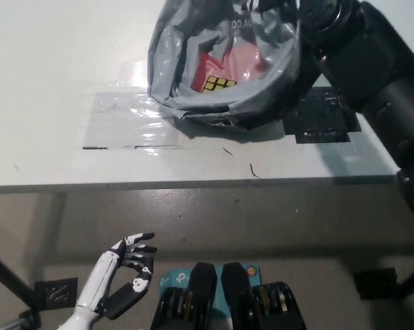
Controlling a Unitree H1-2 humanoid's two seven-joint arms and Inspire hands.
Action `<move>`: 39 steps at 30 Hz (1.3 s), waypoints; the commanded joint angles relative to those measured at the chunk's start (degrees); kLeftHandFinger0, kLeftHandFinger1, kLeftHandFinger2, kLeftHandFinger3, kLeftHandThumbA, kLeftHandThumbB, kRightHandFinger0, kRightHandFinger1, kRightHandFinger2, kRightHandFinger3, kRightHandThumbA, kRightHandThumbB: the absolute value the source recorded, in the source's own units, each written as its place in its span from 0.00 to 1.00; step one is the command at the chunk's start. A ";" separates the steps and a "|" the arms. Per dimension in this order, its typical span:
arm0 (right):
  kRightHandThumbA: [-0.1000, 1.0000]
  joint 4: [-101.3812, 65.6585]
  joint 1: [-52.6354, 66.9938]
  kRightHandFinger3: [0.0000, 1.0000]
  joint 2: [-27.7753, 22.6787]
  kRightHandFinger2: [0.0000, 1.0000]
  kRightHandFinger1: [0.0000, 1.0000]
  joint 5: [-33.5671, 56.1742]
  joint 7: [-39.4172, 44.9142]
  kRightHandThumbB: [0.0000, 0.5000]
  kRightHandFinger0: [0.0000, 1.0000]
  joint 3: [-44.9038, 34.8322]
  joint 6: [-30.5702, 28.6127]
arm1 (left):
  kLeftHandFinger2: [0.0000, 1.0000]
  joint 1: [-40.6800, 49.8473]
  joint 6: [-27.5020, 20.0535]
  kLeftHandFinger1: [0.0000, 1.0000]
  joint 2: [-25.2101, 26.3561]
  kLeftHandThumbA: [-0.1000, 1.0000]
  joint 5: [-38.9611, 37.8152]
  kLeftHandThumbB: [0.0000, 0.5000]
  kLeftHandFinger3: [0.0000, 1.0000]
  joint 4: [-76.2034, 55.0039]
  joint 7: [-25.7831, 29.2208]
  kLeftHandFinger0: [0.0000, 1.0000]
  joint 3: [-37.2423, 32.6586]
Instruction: Use the right hand to pick up a rubix's cube and place it into a plastic bag and lift the bag
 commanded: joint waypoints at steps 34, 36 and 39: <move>1.00 -105.51 35.61 1.00 -15.65 1.00 1.00 -11.61 -1.98 0.80 1.00 -26.25 3.24 | 1.00 -10.54 -2.15 1.00 -1.46 1.00 -4.44 0.52 1.00 2.96 2.26 1.00 3.38; 0.99 -108.54 40.46 1.00 -14.07 1.00 1.00 -9.94 -3.22 0.73 1.00 -25.63 0.76 | 1.00 -12.45 -2.83 1.00 -1.64 1.00 -4.78 0.61 1.00 4.20 2.35 1.00 3.45; 0.92 -109.39 48.74 1.00 -12.27 1.00 1.00 -6.53 -5.20 0.74 1.00 -24.03 -5.36 | 1.00 -14.16 -4.23 1.00 -1.81 1.00 -5.14 0.69 1.00 5.38 2.57 1.00 3.53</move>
